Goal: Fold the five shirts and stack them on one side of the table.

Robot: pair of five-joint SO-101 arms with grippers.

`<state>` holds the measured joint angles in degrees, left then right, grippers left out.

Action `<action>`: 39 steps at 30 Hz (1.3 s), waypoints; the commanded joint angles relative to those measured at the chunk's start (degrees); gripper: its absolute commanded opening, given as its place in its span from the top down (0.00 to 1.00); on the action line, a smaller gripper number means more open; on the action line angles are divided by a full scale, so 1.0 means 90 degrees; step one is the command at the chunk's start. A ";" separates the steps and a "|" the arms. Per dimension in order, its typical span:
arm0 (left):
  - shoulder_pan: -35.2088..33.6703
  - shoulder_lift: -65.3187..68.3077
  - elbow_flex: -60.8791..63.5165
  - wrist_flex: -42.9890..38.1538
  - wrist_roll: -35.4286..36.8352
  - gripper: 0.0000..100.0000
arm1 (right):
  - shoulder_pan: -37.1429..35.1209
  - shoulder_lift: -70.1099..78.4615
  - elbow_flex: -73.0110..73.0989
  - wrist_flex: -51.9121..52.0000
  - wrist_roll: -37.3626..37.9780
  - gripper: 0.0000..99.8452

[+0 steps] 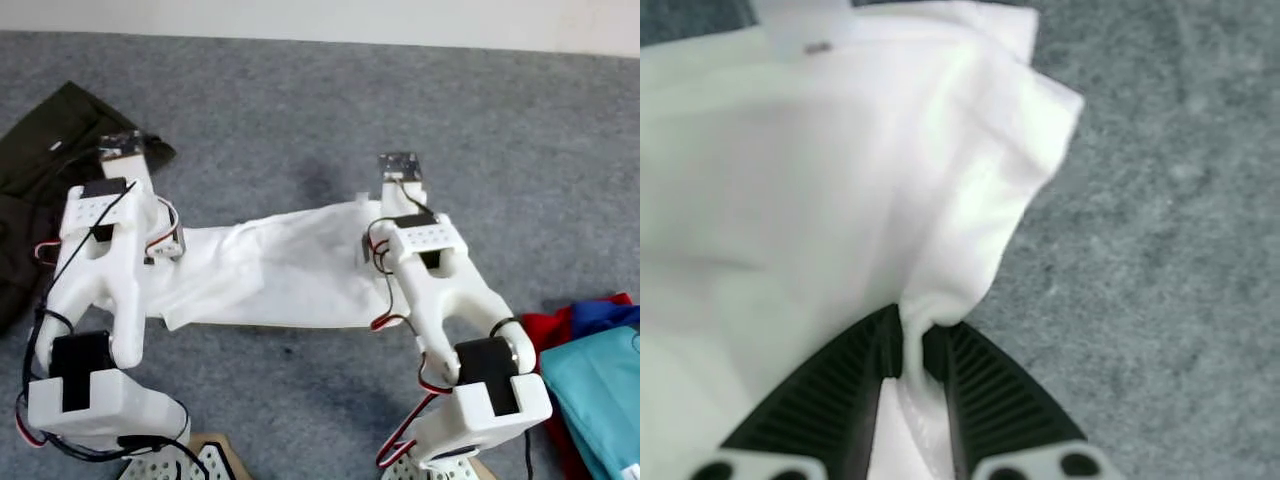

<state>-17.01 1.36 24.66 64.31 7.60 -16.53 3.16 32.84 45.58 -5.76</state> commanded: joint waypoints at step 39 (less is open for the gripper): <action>-0.2359 -0.0298 -0.0972 0.0391 0.1563 0.86 | -0.4117 0.1040 -0.3756 -0.0835 0.0391 0.99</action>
<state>-36.44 1.36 18.51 67.12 19.21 -51.43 10.46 7.78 38.90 -4.00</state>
